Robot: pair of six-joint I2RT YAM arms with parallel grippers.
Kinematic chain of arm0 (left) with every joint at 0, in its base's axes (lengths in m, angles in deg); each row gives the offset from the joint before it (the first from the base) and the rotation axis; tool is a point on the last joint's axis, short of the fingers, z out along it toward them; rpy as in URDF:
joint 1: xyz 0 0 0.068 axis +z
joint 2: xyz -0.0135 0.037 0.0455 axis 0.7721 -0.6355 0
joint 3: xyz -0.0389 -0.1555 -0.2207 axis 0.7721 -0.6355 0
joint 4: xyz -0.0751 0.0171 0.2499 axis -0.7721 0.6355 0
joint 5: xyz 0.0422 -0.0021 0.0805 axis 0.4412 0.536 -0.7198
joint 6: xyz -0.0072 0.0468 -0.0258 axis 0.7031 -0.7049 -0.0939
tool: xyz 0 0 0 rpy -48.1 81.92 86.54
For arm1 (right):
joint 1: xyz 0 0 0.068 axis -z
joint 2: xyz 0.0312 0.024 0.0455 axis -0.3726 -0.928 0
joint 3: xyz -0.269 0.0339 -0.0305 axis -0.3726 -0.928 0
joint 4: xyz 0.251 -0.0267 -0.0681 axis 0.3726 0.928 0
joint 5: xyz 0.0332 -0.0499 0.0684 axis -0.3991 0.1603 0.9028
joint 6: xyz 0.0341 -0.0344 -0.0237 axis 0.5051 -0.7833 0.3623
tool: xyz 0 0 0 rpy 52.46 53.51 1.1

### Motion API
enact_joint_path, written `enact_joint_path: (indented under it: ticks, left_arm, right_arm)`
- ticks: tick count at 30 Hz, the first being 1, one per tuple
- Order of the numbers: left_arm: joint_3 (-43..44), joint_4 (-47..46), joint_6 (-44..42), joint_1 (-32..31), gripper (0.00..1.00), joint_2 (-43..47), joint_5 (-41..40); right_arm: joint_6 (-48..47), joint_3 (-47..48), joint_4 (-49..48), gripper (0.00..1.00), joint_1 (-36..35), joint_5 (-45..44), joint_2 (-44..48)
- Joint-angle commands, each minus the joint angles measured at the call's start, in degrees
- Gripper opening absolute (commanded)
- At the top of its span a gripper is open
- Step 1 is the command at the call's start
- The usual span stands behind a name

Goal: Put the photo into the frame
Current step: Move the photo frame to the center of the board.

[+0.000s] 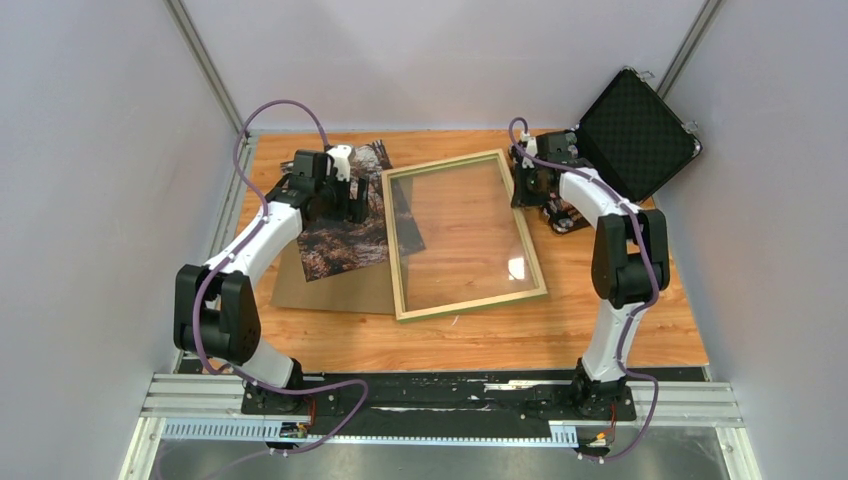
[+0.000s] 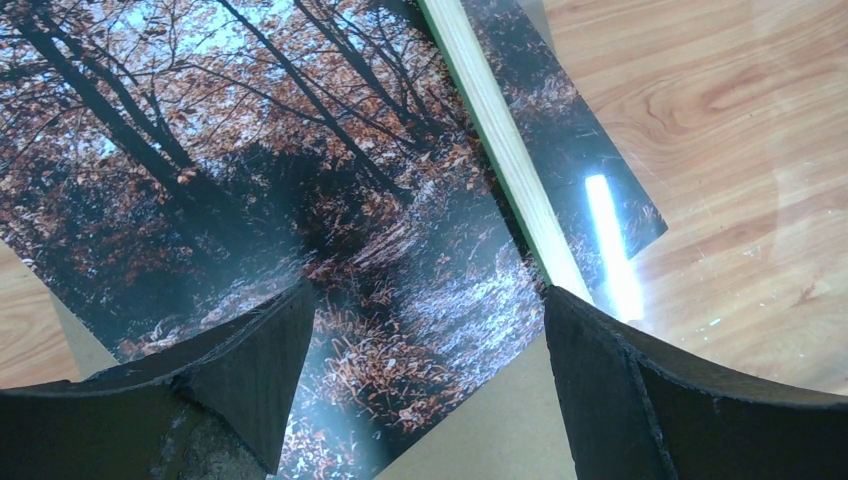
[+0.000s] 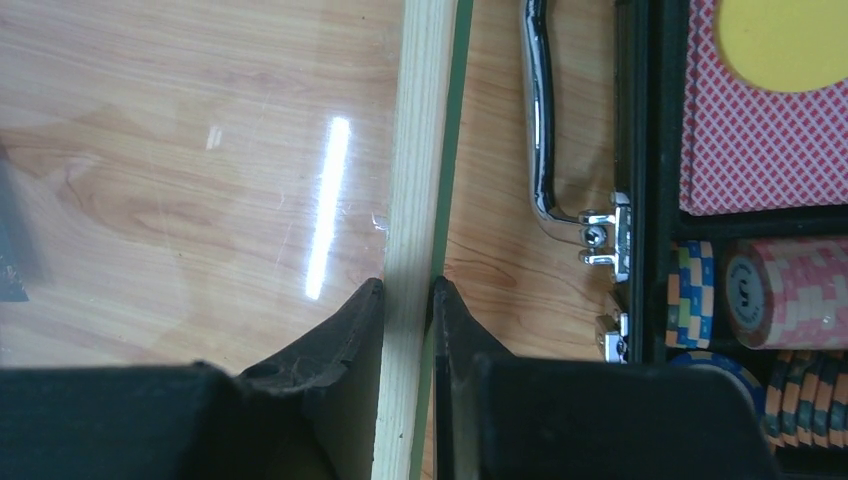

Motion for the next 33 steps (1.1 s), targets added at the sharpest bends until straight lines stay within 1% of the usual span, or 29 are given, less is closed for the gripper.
enact_joint_path:
  ticks: [1, 20, 21, 30, 33]
  left_arm:
    - [0.01, -1.79, -1.11, 0.84, 0.92, 2.72, -0.37]
    - [-0.20, -1.84, -0.84, 1.53, 0.92, 2.52, 0.89]
    - [-0.16, -1.90, -0.81, 1.53, 0.92, 2.44, 0.95]
    - [-0.10, -1.87, -0.54, 1.53, 0.92, 2.14, 1.43]
    - [-0.13, -1.72, -0.58, 1.53, 0.92, 2.12, 1.33]
  right_arm:
    - [-0.47, 0.18, -1.03, 0.00, 1.32, 0.21, 5.41]
    - [-0.44, -7.08, -4.62, 0.00, 9.00, 0.02, 11.15]
    - [-1.65, -7.34, -4.81, 0.00, 9.22, -0.06, 11.33]
    - [-2.31, -8.86, -6.33, 0.00, 9.79, 1.03, 9.88]
    - [-2.30, -9.00, -6.68, 0.03, 9.79, 1.01, 9.06]
